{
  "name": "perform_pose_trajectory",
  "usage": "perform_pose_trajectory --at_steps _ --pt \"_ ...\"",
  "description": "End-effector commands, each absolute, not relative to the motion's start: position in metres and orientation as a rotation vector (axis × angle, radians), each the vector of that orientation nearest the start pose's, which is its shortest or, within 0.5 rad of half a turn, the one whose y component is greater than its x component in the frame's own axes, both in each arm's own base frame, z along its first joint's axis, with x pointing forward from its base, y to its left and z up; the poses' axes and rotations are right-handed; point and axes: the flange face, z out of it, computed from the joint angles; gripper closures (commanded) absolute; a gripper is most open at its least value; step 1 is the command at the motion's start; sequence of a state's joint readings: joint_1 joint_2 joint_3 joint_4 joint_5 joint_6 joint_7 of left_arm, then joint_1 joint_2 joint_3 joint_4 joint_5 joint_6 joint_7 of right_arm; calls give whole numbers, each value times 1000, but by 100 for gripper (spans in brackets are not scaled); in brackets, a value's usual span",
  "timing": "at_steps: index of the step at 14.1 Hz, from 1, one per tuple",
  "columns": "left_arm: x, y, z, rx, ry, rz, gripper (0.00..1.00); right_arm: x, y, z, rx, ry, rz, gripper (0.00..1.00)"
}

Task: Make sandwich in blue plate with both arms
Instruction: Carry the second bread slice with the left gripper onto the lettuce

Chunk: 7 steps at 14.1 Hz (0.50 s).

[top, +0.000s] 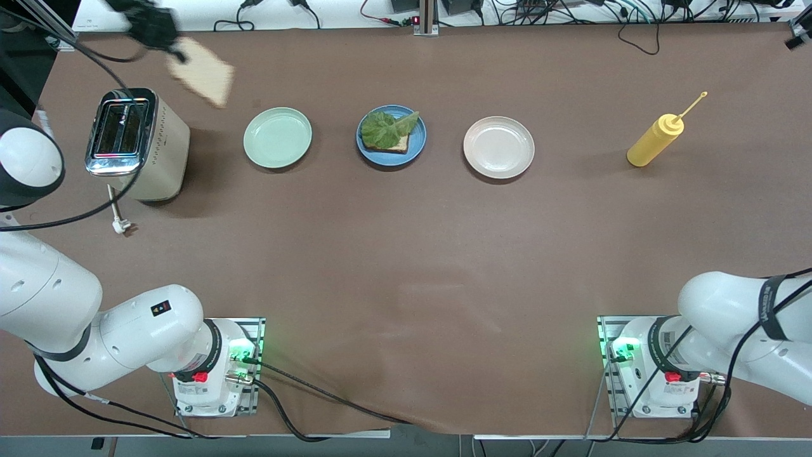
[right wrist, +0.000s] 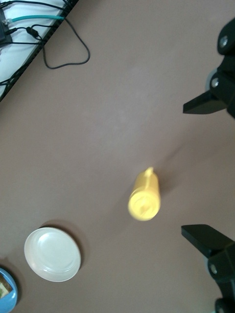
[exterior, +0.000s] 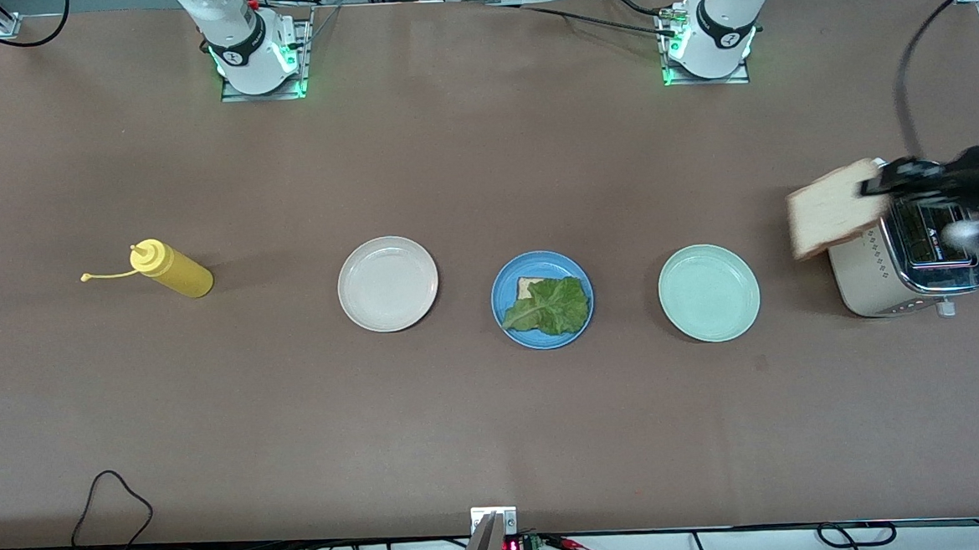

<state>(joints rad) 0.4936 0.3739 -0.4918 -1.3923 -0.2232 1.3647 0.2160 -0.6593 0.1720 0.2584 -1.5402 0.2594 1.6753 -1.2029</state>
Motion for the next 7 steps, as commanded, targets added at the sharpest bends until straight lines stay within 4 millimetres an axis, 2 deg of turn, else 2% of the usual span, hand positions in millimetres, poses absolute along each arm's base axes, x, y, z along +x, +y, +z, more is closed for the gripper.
perform_pose_trajectory --at_steps 1,2,4,5,6,7 --pt "620 -66 457 -3551 381 545 99 564 -140 601 -2849 -966 -157 0" --pt "623 -91 441 -3561 347 537 99 563 -106 610 -2886 -905 -118 0" --pt "626 -157 408 -3600 248 611 99 562 -53 622 -2978 -710 -54 0" --pt "630 -178 394 -3634 197 625 99 560 -25 625 -3020 -609 -30 0" --pt "632 -201 379 -3658 176 613 99 558 -6 623 -3043 -473 9 0" --pt "633 -221 364 -3672 141 605 99 556 -1 620 -3059 -331 53 0"
